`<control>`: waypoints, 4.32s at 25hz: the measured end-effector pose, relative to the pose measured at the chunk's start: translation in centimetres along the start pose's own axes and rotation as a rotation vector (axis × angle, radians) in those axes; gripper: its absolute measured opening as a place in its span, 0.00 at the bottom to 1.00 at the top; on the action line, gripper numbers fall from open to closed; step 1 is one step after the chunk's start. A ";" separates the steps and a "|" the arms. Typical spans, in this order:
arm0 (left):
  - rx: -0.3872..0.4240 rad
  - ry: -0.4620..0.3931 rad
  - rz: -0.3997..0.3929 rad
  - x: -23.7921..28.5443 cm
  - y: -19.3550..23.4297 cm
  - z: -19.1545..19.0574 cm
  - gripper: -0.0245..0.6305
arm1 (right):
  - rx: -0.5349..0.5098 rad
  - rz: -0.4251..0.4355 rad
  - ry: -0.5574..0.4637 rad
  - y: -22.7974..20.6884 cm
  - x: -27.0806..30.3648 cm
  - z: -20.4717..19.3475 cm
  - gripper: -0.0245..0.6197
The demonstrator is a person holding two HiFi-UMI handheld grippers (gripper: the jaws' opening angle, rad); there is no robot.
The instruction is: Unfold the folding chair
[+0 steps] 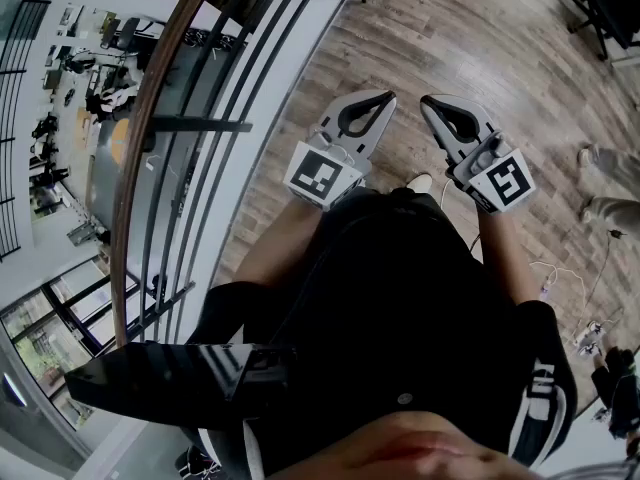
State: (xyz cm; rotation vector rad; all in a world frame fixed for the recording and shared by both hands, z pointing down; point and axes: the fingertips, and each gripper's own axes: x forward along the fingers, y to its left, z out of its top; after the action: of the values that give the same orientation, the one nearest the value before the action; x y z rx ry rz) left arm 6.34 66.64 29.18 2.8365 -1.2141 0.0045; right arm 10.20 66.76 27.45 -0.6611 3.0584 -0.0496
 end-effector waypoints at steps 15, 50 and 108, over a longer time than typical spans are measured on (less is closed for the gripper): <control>-0.009 -0.014 0.001 -2.7 0.2 0.5 0.04 | 0.034 0.028 -0.054 2.6 1.0 0.1 0.05; 0.008 0.052 0.085 7.6 -3.6 -0.9 0.04 | 0.030 0.127 -0.077 -5.4 -4.4 -0.7 0.05; -0.002 0.022 0.184 31.6 39.2 2.3 0.04 | 0.032 0.229 -0.066 -43.5 28.2 0.8 0.05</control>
State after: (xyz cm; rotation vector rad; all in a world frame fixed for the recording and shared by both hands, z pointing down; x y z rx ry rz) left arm -0.22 16.69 29.61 2.7038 -1.4642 0.0423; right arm 2.49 15.44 27.92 -0.3017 3.0386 -0.0723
